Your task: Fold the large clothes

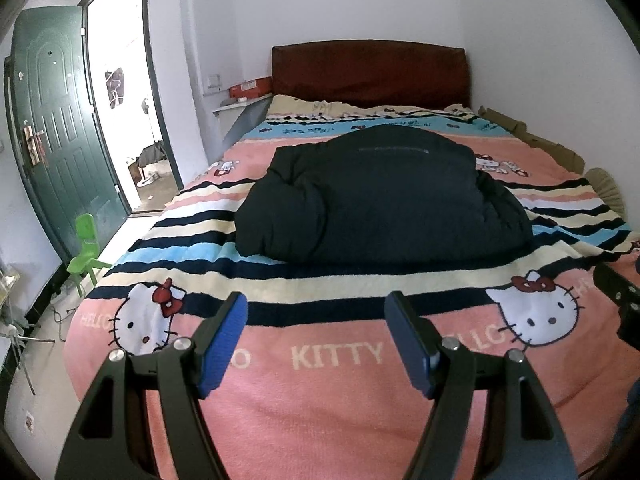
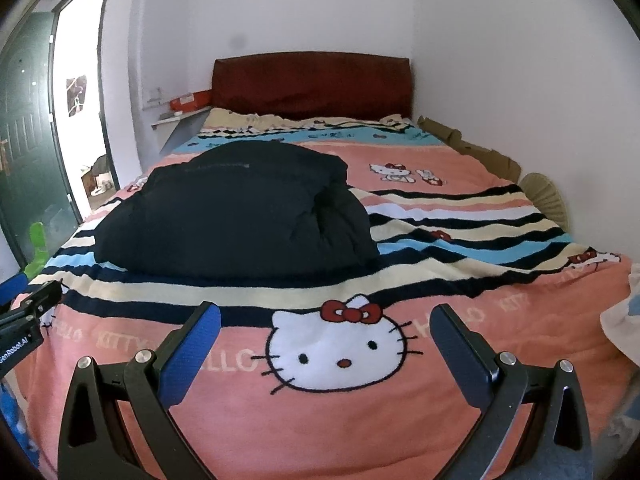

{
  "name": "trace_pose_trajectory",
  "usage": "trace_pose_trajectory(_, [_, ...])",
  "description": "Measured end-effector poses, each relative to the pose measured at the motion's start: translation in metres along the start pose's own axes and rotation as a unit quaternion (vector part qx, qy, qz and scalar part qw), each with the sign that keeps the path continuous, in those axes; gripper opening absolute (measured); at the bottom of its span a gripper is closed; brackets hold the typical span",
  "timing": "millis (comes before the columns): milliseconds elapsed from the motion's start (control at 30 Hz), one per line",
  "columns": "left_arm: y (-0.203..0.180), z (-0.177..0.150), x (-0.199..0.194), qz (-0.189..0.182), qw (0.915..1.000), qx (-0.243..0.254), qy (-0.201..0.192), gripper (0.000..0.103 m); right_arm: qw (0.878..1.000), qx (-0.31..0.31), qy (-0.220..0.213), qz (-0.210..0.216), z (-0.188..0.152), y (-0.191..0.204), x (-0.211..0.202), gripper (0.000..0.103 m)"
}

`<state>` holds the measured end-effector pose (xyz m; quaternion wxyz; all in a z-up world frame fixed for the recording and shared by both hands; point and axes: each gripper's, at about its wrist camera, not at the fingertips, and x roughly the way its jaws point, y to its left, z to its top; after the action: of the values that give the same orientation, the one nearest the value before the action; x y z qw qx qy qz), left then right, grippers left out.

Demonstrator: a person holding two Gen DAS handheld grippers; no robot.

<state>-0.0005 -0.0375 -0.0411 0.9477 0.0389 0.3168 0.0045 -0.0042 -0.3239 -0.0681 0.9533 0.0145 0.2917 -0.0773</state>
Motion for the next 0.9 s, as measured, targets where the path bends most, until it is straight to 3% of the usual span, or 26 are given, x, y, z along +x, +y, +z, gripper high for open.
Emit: trace_pose_trajectory(900, [0.003, -0.011, 0.013, -0.022, 0.9997, 0.002, 0.01, 0.07, 1.0, 0.003, 0.031, -0.002, -0.011, -0.004, 0.021, 0.103])
